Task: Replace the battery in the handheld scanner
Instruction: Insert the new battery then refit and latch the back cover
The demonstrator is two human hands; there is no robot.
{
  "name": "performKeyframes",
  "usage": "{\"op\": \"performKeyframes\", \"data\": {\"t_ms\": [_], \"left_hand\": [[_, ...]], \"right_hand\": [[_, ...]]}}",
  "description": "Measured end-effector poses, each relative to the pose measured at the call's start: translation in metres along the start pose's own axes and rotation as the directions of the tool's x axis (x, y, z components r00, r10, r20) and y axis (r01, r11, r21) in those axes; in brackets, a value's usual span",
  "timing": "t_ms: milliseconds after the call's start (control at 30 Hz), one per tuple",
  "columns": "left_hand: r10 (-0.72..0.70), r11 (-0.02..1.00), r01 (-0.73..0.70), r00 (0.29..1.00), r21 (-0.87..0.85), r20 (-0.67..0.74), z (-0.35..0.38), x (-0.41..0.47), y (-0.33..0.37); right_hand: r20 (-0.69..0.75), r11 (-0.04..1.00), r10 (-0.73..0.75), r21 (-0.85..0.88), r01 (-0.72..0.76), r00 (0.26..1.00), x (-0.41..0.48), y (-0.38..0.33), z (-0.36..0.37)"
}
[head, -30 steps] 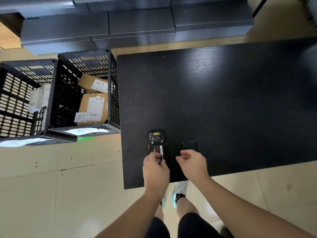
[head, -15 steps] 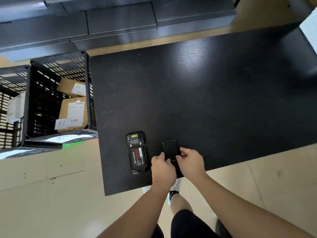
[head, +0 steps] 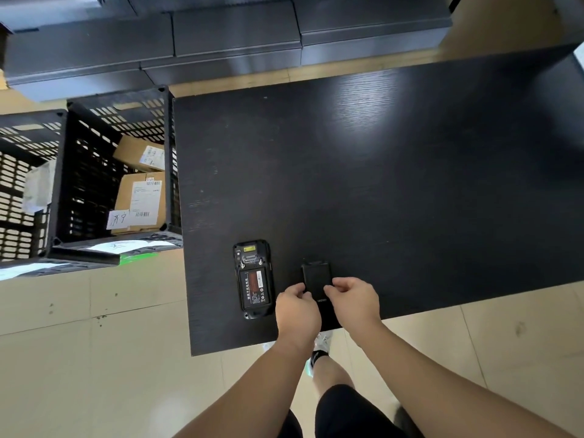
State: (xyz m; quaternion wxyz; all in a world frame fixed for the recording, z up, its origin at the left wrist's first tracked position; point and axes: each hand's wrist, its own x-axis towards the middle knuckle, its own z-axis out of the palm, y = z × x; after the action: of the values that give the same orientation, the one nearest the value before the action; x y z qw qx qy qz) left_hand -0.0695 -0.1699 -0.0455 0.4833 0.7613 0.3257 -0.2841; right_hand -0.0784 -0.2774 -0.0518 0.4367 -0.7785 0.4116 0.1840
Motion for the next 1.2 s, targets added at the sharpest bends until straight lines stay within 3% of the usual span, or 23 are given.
{"op": "performKeyframes", "data": {"t_ms": [233, 600, 800, 1200], "left_hand": [[0.063, 0.998, -0.063, 0.995, 0.006, -0.079, -0.006, -0.002, 0.001], [0.244, 0.969, -0.238, 0.959, 0.061, -0.142, -0.086, 0.016, -0.001], [0.224, 0.975, -0.220, 0.961, 0.042, -0.164, -0.121, 0.030, -0.024], [0.283, 0.959, -0.278, 0.949, 0.053, -0.139, -0.130, 0.037, -0.034]], "right_hand": [[0.004, 0.997, 0.006, 0.071, -0.006, 1.000, -0.003, -0.003, -0.005], [0.125, 0.985, -0.167, 0.070, 0.159, 0.978, -0.026, -0.051, 0.034], [0.198, 0.976, -0.216, 0.062, 0.207, 0.956, -0.035, -0.059, 0.065], [0.174, 0.971, -0.241, 0.036, 0.238, 0.955, -0.035, -0.053, 0.076]]}}
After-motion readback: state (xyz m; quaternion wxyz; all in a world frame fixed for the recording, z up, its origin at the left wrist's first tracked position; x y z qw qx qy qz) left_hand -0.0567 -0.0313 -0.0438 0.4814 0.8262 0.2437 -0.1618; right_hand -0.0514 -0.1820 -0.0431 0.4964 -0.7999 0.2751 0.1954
